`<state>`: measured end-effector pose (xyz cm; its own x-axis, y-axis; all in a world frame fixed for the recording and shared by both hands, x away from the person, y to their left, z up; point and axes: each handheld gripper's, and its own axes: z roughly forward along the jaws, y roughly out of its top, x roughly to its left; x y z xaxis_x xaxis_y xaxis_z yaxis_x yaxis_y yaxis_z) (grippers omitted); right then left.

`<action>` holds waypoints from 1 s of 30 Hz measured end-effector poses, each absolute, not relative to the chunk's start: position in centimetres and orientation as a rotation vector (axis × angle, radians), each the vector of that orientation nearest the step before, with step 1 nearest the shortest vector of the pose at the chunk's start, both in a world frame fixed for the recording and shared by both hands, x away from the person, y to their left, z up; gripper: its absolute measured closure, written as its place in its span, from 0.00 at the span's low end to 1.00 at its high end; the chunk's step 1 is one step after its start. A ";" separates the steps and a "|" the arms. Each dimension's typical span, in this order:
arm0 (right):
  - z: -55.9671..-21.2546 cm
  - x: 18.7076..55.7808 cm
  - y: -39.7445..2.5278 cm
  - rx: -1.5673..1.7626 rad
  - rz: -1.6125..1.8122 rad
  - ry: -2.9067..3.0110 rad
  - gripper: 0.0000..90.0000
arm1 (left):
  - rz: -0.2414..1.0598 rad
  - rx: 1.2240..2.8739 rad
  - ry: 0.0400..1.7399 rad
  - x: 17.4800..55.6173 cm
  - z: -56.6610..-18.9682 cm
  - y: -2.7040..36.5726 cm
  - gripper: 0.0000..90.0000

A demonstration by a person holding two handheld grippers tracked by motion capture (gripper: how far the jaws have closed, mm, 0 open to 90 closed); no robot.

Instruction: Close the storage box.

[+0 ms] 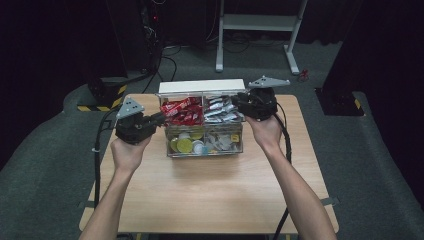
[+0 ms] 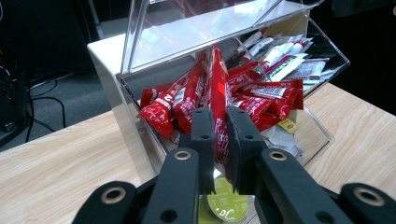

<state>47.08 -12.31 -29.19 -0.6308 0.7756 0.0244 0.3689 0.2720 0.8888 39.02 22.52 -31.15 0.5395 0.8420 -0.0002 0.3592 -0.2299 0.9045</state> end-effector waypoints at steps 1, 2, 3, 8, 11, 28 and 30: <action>-29.2 47.1 -12.3 1.034 1.316 2.132 0.75 | 0.631 1.815 0.990 38.9 -31.1 22.5 0.91; -29.2 47.1 -12.3 1.034 1.316 2.132 0.75 | 0.631 1.815 0.990 38.9 -31.1 22.5 0.91; -29.2 47.1 -12.3 1.034 1.316 2.132 0.75 | 0.627 1.814 0.987 38.8 -31.1 22.5 0.91; -29.2 47.1 -12.3 1.033 1.315 2.133 0.75 | 0.628 1.816 0.976 38.6 -31.0 22.5 0.91; -29.2 47.1 -12.3 1.034 1.315 2.133 0.75 | 0.626 1.815 0.976 38.5 -31.0 22.5 0.91; -29.2 47.1 -12.3 1.028 1.312 2.135 0.75 | 0.625 1.795 0.967 37.4 -30.9 23.5 0.92; -29.2 47.1 -12.3 1.029 1.311 2.136 0.75 | 0.626 1.794 0.966 37.3 -30.9 23.5 0.92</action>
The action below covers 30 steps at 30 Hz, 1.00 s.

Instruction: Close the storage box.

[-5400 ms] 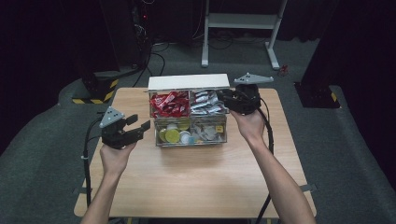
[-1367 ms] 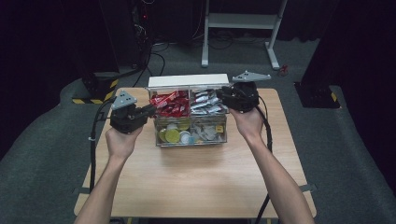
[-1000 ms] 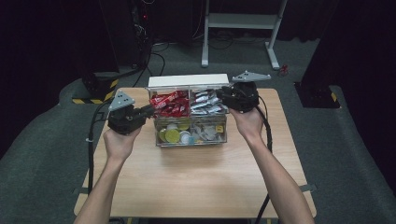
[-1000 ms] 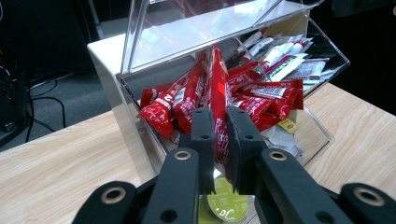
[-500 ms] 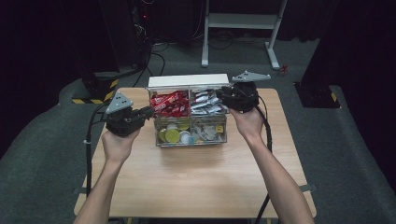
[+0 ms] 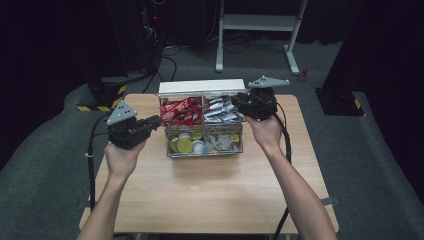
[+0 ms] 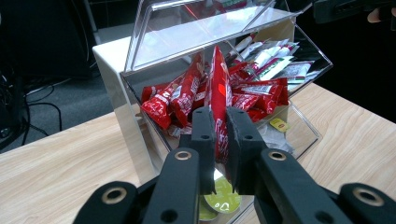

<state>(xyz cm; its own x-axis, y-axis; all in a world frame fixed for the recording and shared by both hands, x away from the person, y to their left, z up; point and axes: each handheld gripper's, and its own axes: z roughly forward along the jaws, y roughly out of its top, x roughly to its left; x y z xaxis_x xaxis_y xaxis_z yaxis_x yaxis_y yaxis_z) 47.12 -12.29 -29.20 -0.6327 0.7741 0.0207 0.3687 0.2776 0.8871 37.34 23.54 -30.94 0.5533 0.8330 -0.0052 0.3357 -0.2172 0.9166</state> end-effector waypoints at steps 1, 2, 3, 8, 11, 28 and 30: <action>-29.2 47.1 -12.3 1.030 1.311 2.136 0.75 | 0.626 1.793 0.965 37.3 -30.9 23.6 0.92; -29.2 47.1 -12.3 1.028 1.310 2.137 0.75 | 0.626 1.791 0.963 37.2 -30.9 23.7 0.92; -29.2 47.1 -12.3 1.027 1.309 2.137 0.75 | 0.624 1.787 0.963 37.1 -30.9 23.7 0.92; -29.2 47.1 -12.3 1.027 1.306 2.137 0.75 | 0.630 1.781 0.961 36.7 -30.8 24.1 0.92; -29.2 47.1 -12.3 1.027 1.306 2.137 0.75 | 0.633 1.786 0.962 36.5 -30.9 24.2 0.92; -29.1 47.1 -12.2 1.032 1.302 2.136 0.75 | 0.647 1.754 0.960 35.0 -30.8 25.6 0.92; -29.1 47.1 -12.2 1.032 1.304 2.136 0.75 | 0.648 1.750 0.961 34.8 -30.8 25.8 0.92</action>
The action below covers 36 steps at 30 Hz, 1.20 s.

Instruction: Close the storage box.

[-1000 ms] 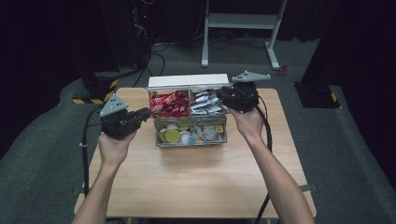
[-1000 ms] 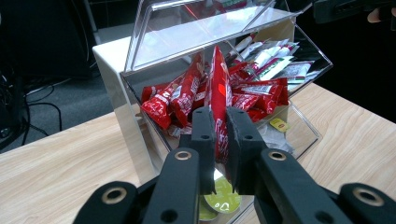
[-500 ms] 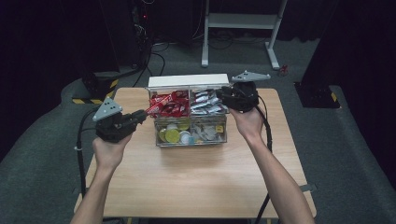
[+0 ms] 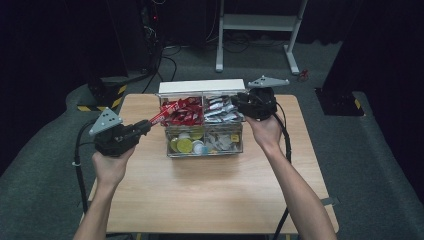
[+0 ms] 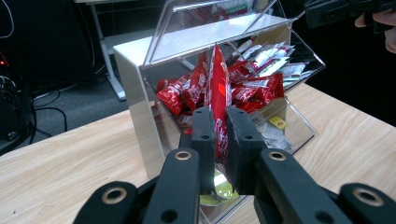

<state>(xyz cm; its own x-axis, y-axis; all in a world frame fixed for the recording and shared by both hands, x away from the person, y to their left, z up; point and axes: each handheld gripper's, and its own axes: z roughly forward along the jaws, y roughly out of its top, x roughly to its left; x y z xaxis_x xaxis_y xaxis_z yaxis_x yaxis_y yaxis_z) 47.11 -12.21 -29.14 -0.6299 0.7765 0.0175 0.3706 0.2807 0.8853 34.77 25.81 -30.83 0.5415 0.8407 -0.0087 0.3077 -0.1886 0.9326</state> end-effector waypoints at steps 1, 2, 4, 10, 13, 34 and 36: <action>-29.1 47.1 -12.2 1.032 1.304 2.136 0.75 | 0.648 1.749 0.961 34.6 -30.9 26.0 0.92; -29.1 47.1 -12.2 1.032 1.304 2.136 0.75 | 0.648 1.749 0.961 34.6 -30.9 26.0 0.92; -29.1 47.1 -12.2 1.032 1.303 2.135 0.75 | 0.650 1.749 0.962 34.4 -30.9 26.2 0.92; -29.1 47.1 -12.2 1.032 1.301 2.134 0.75 | 0.655 1.742 0.973 33.9 -31.0 26.9 0.92; -29.1 47.1 -12.2 1.032 1.301 2.134 0.75 | 0.659 1.741 0.975 33.8 -31.0 27.1 0.92; -29.1 47.1 -12.2 1.037 1.299 2.138 0.75 | 0.692 1.684 1.015 31.5 -31.3 29.9 0.92; -29.1 47.1 -12.2 1.035 1.297 2.138 0.75 | 0.694 1.672 1.025 31.3 -31.4 30.3 0.92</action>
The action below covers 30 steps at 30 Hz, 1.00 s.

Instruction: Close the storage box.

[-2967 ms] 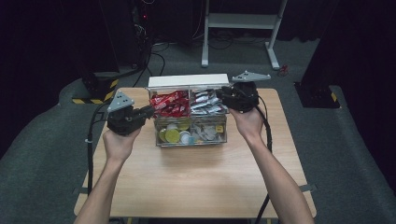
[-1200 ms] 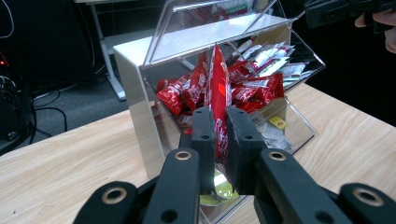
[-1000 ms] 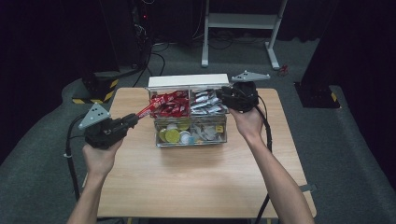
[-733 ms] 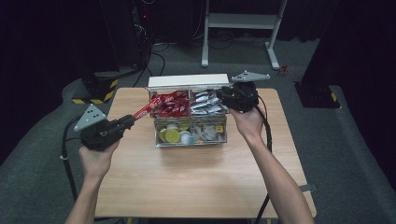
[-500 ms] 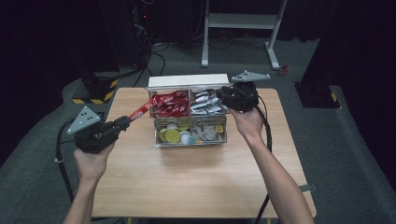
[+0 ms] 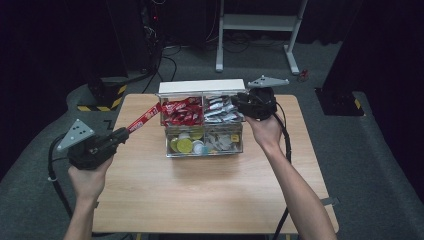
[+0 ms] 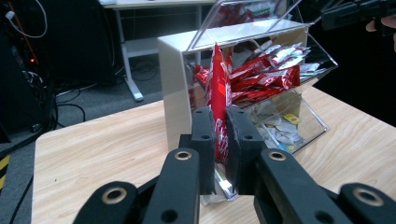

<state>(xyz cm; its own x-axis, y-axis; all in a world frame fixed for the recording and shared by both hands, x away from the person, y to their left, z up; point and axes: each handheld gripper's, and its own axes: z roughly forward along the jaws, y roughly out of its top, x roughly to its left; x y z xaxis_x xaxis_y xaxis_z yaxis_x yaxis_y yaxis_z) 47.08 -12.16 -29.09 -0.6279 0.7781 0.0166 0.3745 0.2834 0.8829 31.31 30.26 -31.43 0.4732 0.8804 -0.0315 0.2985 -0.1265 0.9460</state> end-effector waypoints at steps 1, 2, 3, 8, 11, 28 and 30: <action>-29.1 47.1 -12.2 1.033 1.294 2.139 0.75 | 0.694 1.669 1.030 31.2 -31.5 30.4 0.92; -29.1 47.1 -12.2 1.031 1.292 2.140 0.75 | 0.696 1.667 1.035 31.1 -31.6 30.6 0.92; -29.1 47.1 -12.2 1.029 1.292 2.140 0.75 | 0.697 1.664 1.040 31.0 -31.7 30.8 0.92; -29.1 47.1 -12.2 1.031 1.290 2.139 0.75 | 0.702 1.648 1.066 30.5 -32.2 31.7 0.92; -29.0 47.0 -12.1 1.031 1.287 2.139 0.75 | 0.703 1.640 1.081 30.3 -32.6 32.2 0.92; -29.0 47.0 -12.1 1.024 1.273 2.141 0.75 | 0.710 1.653 1.152 30.3 -35.4 32.8 0.92; -28.9 47.0 -12.1 1.024 1.275 2.140 0.75 | 0.711 1.657 1.160 30.4 -35.9 32.5 0.92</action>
<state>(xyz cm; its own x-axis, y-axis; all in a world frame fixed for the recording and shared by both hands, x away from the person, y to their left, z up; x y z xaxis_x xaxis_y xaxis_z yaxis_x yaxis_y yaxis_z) 46.97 -12.15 -28.94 -0.6264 0.7795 -0.0022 0.3694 0.2993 0.8798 30.42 32.51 -35.87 0.3790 0.9235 -0.0596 0.3661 -0.0905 0.9262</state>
